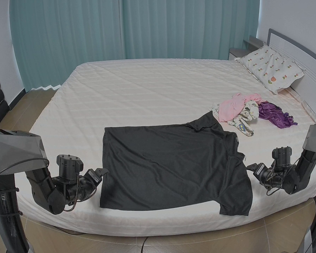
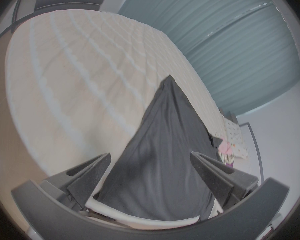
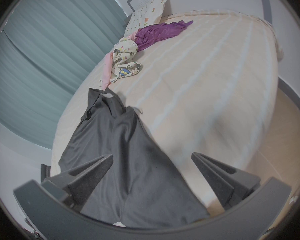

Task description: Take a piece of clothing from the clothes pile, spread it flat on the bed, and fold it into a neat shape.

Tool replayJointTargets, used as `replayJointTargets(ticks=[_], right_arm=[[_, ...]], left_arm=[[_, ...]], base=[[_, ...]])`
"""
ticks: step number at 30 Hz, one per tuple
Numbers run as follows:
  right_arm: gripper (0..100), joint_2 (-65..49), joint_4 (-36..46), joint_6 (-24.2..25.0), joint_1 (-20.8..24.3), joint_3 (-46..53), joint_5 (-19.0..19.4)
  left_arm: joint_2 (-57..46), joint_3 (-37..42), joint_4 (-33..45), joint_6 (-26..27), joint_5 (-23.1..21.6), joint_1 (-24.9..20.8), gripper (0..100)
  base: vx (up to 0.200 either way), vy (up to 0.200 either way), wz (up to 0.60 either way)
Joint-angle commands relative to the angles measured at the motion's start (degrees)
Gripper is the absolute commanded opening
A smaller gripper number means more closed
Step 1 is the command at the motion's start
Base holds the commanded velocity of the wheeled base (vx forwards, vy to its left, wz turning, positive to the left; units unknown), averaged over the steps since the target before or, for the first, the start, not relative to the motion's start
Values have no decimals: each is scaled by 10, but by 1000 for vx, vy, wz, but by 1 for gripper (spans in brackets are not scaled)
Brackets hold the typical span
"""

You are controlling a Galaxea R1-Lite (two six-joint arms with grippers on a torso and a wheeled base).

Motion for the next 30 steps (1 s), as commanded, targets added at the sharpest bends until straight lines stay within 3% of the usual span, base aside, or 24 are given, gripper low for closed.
replayJointTargets(ticks=[1,4,10,21,22,26,30], right_arm=[[100,-19,-76,43,29,96,19],[100,-15,-98,52,36,113,22],[100,-1,-120,53,36,125,23],[100,6,-120,51,36,127,31],[100,6,-120,51,36,127,31],[100,19,-119,33,36,134,32],[100,60,-120,-34,36,142,39]], left_arm=[[23,62,-49,37,4,-37,100],[36,66,-50,53,19,-50,100],[75,67,-50,97,99,-92,100],[99,16,-42,116,118,-102,100],[99,16,-42,116,118,-102,0],[122,-7,-42,139,160,-103,0],[123,14,-42,140,173,-101,0]], base=[[0,0,0],[0,0,0],[0,0,0],[0,0,0],[0,0,0],[0,0,0],[0,0,0]])
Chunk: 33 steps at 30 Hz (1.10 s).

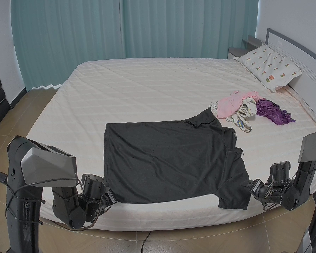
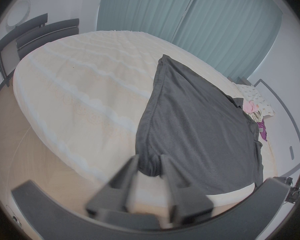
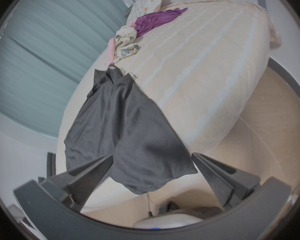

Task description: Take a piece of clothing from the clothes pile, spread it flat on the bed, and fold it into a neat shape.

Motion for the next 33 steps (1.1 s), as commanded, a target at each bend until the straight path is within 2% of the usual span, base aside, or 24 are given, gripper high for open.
replayJointTargets(ticks=[1,4,14,15,33], right_arm=[[100,50,-1,-47,0,9,4],[100,62,-11,-69,1,10,3],[100,95,-64,-98,5,16,0],[0,96,-67,-98,5,15,0],[0,103,-118,-143,-7,65,-14]], left_arm=[[15,19,0,1,7,3,0],[12,40,-6,-3,5,8,0],[11,48,-7,-3,4,21,0],[11,48,-7,-3,4,21,0],[-5,63,-7,1,4,32,0]], base=[[0,0,0],[0,0,0],[0,0,0],[0,0,0],[0,0,0]])
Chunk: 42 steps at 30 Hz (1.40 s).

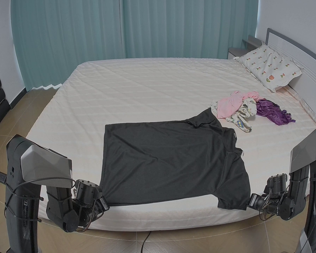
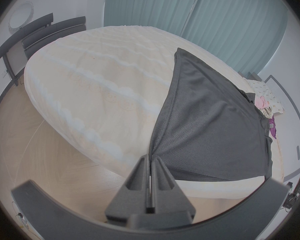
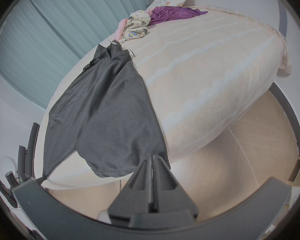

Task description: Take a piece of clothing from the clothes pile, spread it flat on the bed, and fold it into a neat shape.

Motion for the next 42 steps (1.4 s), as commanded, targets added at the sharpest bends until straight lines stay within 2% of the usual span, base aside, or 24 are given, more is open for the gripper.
replayJointTargets(ticks=[1,5,6,15,18,20,21,31,36,40,42], right_arm=[[0,4,-4,-5,-7,7,3],[0,9,-5,-6,-9,4,11],[100,15,-9,-8,-9,5,13],[100,54,-73,-26,4,4,17],[100,56,-78,-51,6,-2,42],[100,54,-77,-52,6,-20,43],[0,52,-70,-52,7,-28,43],[0,58,-71,-52,-1,-16,42],[0,50,-79,-59,-2,26,44],[0,49,-78,-67,-2,38,45],[0,50,-78,-91,-15,56,46]], left_arm=[[-11,5,0,1,0,9,0],[-8,3,-1,2,-1,12,0],[-7,4,-1,1,-7,13,0],[-7,3,-1,1,-25,21,0],[-7,-1,-1,1,-25,21,0],[-6,-1,-1,1,-29,21,0],[-7,-1,-1,1,-31,21,0],[-7,0,-1,1,-32,22,0],[-13,6,0,6,-31,24,0],[-16,14,0,17,-31,26,0],[-20,22,0,34,-31,31,0]], base=[[0,0,0],[0,0,0],[0,0,0],[0,0,0],[0,0,0],[0,0,0],[0,0,0],[0,0,0],[0,0,0],[0,0,0],[0,0,0]])
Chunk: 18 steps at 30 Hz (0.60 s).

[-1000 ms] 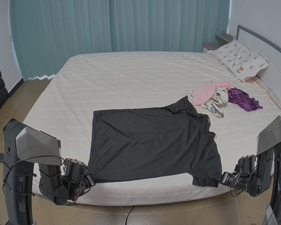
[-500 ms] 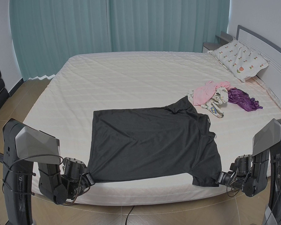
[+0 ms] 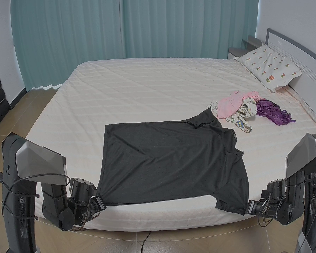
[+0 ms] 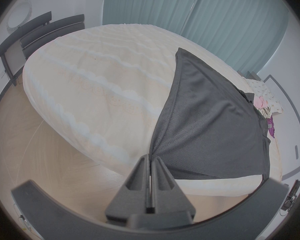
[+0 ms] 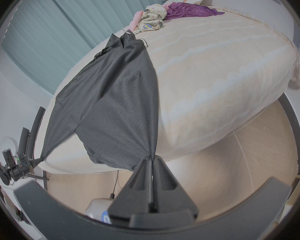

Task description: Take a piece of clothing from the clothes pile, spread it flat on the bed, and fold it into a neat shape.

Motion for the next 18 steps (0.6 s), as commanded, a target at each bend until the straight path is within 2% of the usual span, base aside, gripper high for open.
replayJointTargets(ticks=[1,3,10,17,18], right_arm=[[0,-2,0,-18,-11,24,2],[0,-1,0,-40,-21,37,2],[0,1,-7,-65,-31,61,3],[0,13,-23,-68,-31,61,2],[100,14,-23,-68,-30,59,2]], left_arm=[[-6,10,-1,12,0,6,0],[-6,12,2,22,0,12,0],[-5,27,4,51,0,20,0],[-2,35,1,53,-1,19,0],[-2,35,0,53,-1,19,0]], base=[[0,0,0],[0,0,0],[0,0,0],[0,0,0],[0,0,0]])
